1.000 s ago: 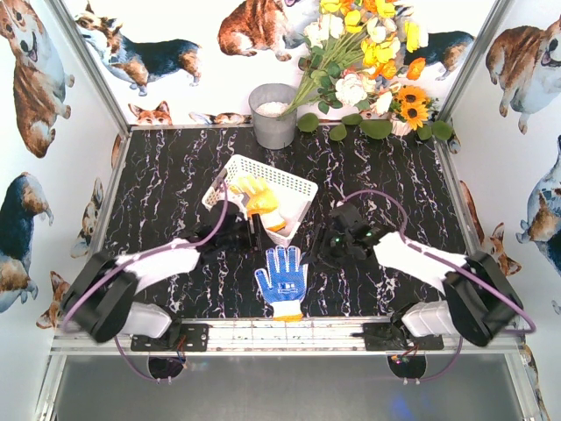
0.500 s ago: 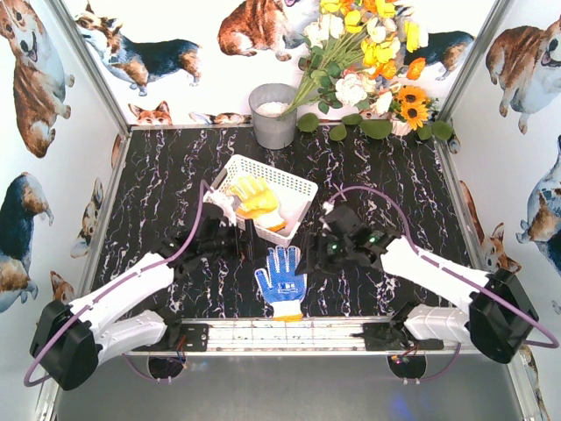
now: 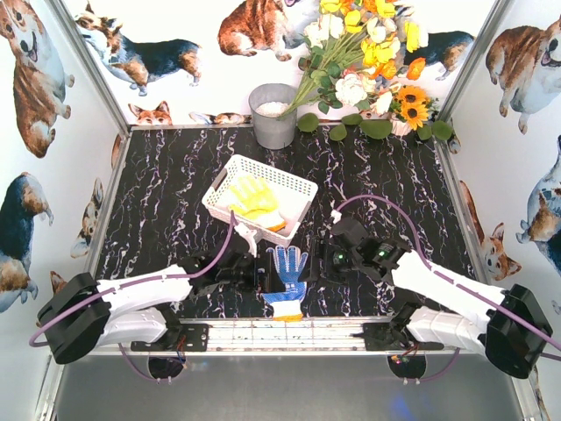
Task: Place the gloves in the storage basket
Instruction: Pair the glove with the glove.
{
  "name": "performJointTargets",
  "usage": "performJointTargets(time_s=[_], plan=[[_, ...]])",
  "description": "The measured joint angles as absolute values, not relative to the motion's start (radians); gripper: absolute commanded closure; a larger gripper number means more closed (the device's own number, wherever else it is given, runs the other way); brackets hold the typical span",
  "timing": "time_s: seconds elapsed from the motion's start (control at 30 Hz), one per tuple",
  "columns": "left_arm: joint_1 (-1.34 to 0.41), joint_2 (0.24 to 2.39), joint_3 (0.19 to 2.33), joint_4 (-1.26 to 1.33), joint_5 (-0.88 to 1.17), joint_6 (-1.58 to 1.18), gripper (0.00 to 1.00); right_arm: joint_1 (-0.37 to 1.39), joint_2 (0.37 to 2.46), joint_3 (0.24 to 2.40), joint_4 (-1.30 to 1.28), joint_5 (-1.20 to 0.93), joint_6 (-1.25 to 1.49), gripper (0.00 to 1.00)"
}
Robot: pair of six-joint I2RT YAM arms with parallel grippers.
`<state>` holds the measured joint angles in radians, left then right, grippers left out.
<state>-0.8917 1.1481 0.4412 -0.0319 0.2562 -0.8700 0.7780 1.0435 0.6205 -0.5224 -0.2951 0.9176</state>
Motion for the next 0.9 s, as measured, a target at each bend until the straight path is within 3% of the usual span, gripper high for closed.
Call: performJointTargets(time_s=[0.4, 0.53, 0.67, 0.8, 0.9], plan=[[-0.903, 1.15, 0.344, 0.111, 0.249, -1.014, 0.22, 0.786, 1.09, 0.532, -0.45, -0.295, 0.967, 0.25], [-0.909, 1.086, 0.332, 0.065, 0.247, -1.026, 0.26, 0.812, 1.091, 0.469, -0.417, -0.323, 1.0, 0.29], [-0.926, 1.011, 0.332, 0.023, 0.245, -1.04, 0.36, 0.841, 1.092, 0.439, -0.389, -0.34, 1.037, 0.34], [-0.952, 0.997, 0.332, -0.004, 0.246, -1.045, 0.38, 0.863, 1.121, 0.417, -0.303, -0.35, 1.081, 0.35], [-0.96, 1.011, 0.331, -0.02, 0.248, -1.056, 0.38, 0.875, 1.177, 0.397, -0.218, -0.364, 1.114, 0.42]])
